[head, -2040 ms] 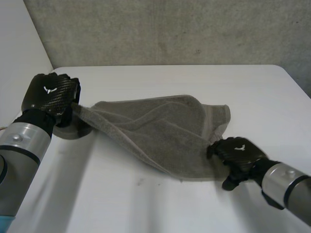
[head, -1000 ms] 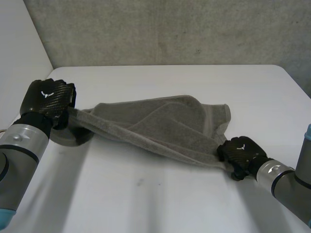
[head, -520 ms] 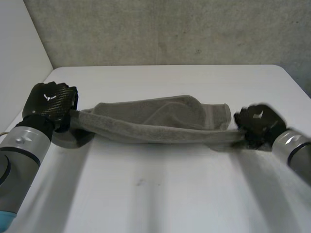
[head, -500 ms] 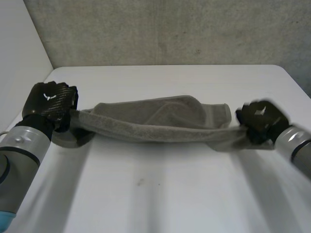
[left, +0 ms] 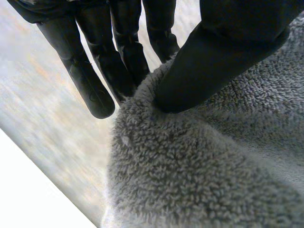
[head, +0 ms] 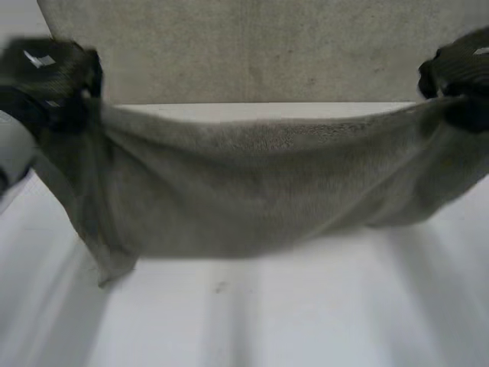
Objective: Fold the towel.
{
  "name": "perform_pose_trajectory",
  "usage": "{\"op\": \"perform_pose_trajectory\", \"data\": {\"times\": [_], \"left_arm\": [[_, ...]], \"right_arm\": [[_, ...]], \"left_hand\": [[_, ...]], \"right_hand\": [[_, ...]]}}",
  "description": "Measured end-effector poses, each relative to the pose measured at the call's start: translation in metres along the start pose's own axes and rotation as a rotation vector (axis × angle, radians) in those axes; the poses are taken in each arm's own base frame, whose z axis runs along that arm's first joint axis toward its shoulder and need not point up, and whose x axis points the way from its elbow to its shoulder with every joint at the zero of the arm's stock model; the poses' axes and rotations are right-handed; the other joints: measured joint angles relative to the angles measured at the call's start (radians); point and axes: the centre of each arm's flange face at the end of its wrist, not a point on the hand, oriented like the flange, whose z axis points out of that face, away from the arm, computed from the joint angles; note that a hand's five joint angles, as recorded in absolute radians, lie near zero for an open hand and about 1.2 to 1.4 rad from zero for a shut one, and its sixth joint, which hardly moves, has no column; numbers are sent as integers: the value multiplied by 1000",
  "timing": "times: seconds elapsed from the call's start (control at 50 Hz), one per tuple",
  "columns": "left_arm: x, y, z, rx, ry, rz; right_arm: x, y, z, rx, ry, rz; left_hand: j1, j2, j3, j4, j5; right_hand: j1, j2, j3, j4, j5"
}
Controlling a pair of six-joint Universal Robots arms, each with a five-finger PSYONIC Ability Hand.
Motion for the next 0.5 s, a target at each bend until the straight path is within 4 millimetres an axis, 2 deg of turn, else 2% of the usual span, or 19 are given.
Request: {"op": "perform_pose_trajectory", "data": {"times": [0.1, 0.12, 0.16, 0.2, 0.26, 0.32, 0.36, 0.4, 0.42, 0.44, 0.46, 0.48, 0.5], "left_arm": [[19, 53, 35, -159, 60, -2], [25, 71, 47, -203, 77, -3], [27, 77, 51, -219, 83, -3], [35, 101, 72, -264, 100, -3], [38, 109, 88, -266, 100, 0], [35, 101, 107, -212, 82, 13], [29, 87, 119, -153, 60, 25], [20, 62, 132, -57, 21, 40], [11, 39, 139, 27, -17, 49], [6, 28, 142, 68, -37, 52], [6, 28, 142, 68, -37, 52], [-7, -4, 146, 183, -98, 58], [-11, -14, 146, 218, -119, 58]], "right_arm": [[-12, 38, 39, -100, -93, 43], [-17, 51, 53, -129, -120, 51], [-19, 56, 59, -138, -130, 53], [-29, 73, 83, -161, -154, 46], [-36, 83, 102, -156, -142, 21], [-36, 83, 126, -113, -70, -33], [-31, 78, 137, -69, -7, -67], [-21, 65, 148, 2, 84, -107], [-6, 45, 155, 99, 195, -146], [0, 37, 155, 138, 236, -158], [0, 37, 155, 138, 236, -158], [10, 20, 155, 212, 308, -177], [23, 0, 150, 301, 389, -194]], "left_hand": [[0, 0, 0, 0, 0], [0, 0, 0, 0, 0], [0, 0, 0, 0, 0], [0, 0, 0, 0, 0], [0, 0, 0, 0, 0], [0, 0, 0, 0, 0], [0, 0, 0, 0, 0], [0, 0, 0, 0, 0], [0, 0, 0, 0, 0], [0, 0, 0, 0, 0], [0, 0, 0, 0, 0], [0, 0, 0, 0, 0], [0, 0, 0, 0, 0]], "right_hand": [[0, 0, 0, 0, 0], [0, 0, 0, 0, 0], [0, 0, 0, 0, 0], [0, 0, 0, 0, 0], [0, 0, 0, 0, 0], [0, 0, 0, 0, 0], [0, 0, 0, 0, 0], [0, 0, 0, 0, 0], [0, 0, 0, 0, 0], [0, 0, 0, 0, 0], [0, 0, 0, 0, 0], [0, 0, 0, 0, 0], [0, 0, 0, 0, 0]]}}
